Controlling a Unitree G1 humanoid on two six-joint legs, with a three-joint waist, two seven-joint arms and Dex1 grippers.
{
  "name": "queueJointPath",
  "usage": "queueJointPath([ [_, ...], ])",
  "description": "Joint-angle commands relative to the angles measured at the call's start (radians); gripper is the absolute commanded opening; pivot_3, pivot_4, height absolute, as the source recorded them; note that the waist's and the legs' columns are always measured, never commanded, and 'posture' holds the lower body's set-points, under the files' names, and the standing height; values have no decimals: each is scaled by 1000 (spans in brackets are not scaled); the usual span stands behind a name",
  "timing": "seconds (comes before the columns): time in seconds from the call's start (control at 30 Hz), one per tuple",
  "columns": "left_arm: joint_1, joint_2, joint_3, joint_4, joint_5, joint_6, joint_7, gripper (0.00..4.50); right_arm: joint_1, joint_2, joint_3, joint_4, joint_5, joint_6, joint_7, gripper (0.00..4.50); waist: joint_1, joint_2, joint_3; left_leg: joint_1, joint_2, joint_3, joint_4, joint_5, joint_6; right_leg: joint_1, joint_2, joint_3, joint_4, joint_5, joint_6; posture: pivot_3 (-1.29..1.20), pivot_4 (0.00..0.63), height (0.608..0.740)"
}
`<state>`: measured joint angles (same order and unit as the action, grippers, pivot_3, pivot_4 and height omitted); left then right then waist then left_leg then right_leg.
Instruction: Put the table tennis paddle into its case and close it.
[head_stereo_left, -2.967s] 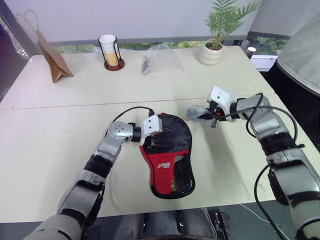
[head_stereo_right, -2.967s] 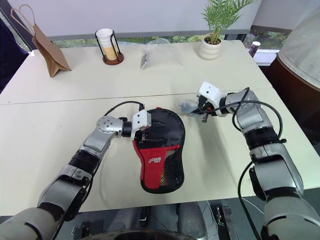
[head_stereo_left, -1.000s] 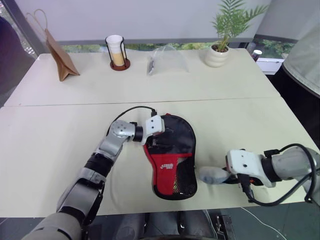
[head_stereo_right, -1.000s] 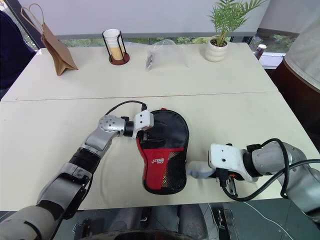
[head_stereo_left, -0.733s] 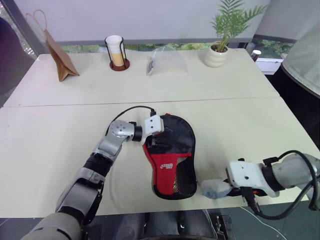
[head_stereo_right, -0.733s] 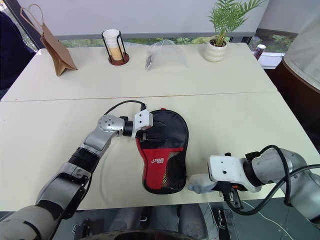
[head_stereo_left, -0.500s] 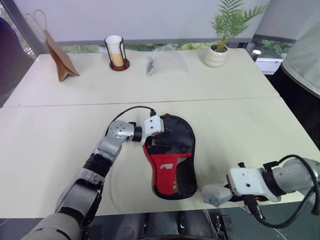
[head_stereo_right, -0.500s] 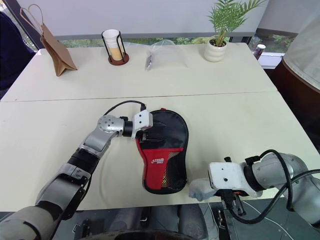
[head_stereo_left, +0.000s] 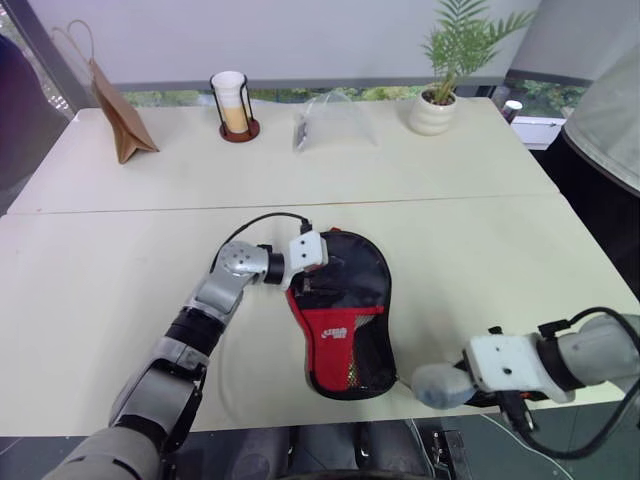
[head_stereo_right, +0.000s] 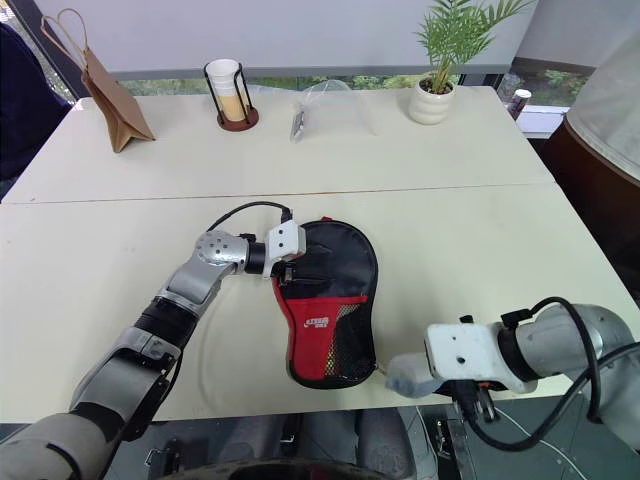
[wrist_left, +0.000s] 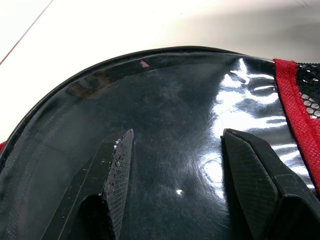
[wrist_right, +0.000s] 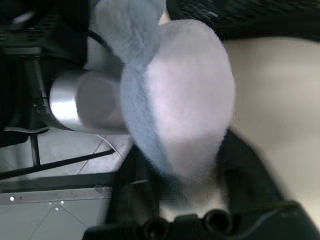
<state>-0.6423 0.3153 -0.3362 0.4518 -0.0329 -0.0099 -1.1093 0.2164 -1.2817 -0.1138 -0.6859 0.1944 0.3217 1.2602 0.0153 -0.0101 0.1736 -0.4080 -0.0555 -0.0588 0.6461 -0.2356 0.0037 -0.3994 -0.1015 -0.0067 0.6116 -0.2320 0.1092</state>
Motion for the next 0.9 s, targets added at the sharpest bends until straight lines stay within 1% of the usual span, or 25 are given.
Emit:
queueJointPath([
  [0.03, 31, 26, -33, 75, 55, 18, 2, 2954, -60, 4, -18, 24, 36, 42, -1, 3428, 0, 0, 0, 0, 0, 0, 0, 0, 0, 0, 0, 0, 0, 0, 0, 0, 150, 740],
  [0.07, 27, 24, -26, 75, 48, 15, 2, 2954, -87, 6, -21, 43, 39, 52, -6, 3895, -1, 0, 0, 0, 0, 0, 0, 0, 0, 0, 0, 0, 0, 0, 0, 0, 150, 740],
  [0.1, 23, 22, -18, 71, 39, 18, 1, 2954, -112, 6, -26, 63, 41, 61, -9, 4464, -1, 0, 0, 0, 0, 0, 0, 0, 0, 0, 0, 0, 0, 0, 0, 0, 150, 740],
  [0.2, 9, 24, 8, 56, 15, 22, -3, 2954, -201, 1, -32, 152, 27, 67, -23, 4464, -1, 0, 0, 0, 0, 0, 0, 0, 0, 0, 0, 0, 0, 0, 0, 0, 150, 740],
  [0.33, -11, 31, 49, 22, -33, 59, -8, 2954, -307, -4, -46, 236, 78, 116, 2, 4464, -2, 0, 0, -1, 0, 0, 0, 0, 0, -2, 0, 0, 0, 0, 0, 0, 150, 740],
  [0.4, -22, 44, 87, -26, -74, 107, -12, 2954, -381, 1, -61, 278, 129, 145, 19, 4464, -4, 1, 2, -3, 0, 0, -1, 0, 0, -4, 0, 0, 0, 0, 0, 0, 150, 740],
  [0.53, -37, 95, 176, -200, -203, 282, -41, 2954, -536, 17, -59, 363, 213, 194, 40, 4464, -4, 2, 5, -9, 0, 1, 0, 0, 1, -11, 1, 0, 2, 1, -1, 0, 150, 740],
  [0.67, -28, 215, 283, -413, -368, 500, -87, 2954, -662, 34, -39, 423, 255, 228, 45, 4464, -4, 2, 6, -16, 0, 0, 1, 1, 0, -17, 2, 0, 2, 2, 0, 0, 150, 740],
  [0.7, -22, 238, 297, -443, -392, 535, -92, 2954, -676, 37, -35, 429, 258, 232, 46, 4464, -4, 3, 6, -18, 0, 1, 1, 1, 0, -20, 2, 0, 2, 2, 1, 0, 150, 740],
  [0.8, 16, 365, 371, -558, -487, 661, -122, 2954, -701, 44, -35, 426, 274, 236, 51, 4464, -4, 4, 6, -19, 0, 1, 0, 1, 0, -21, 3, 0, 2, 3, 1, 0, 150, 740],
  [0.83, 39, 407, 399, -594, -517, 685, -139, 2954, -701, 46, -40, 414, 288, 247, 53, 4464, -4, 4, 6, -19, 0, 1, 0, 1, 0, -22, 3, 0, 3, 3, 1, 0, 150, 740],
  [0.9, 72, 461, 438, -636, -561, 723, -144, 2954, -698, 50, -46, 389, 309, 265, 49, 4464, -6, 5, 7, -19, 0, 1, -1, 1, 0, -23, 3, 1, 3, 2, 0, 0, 150, 740],
])
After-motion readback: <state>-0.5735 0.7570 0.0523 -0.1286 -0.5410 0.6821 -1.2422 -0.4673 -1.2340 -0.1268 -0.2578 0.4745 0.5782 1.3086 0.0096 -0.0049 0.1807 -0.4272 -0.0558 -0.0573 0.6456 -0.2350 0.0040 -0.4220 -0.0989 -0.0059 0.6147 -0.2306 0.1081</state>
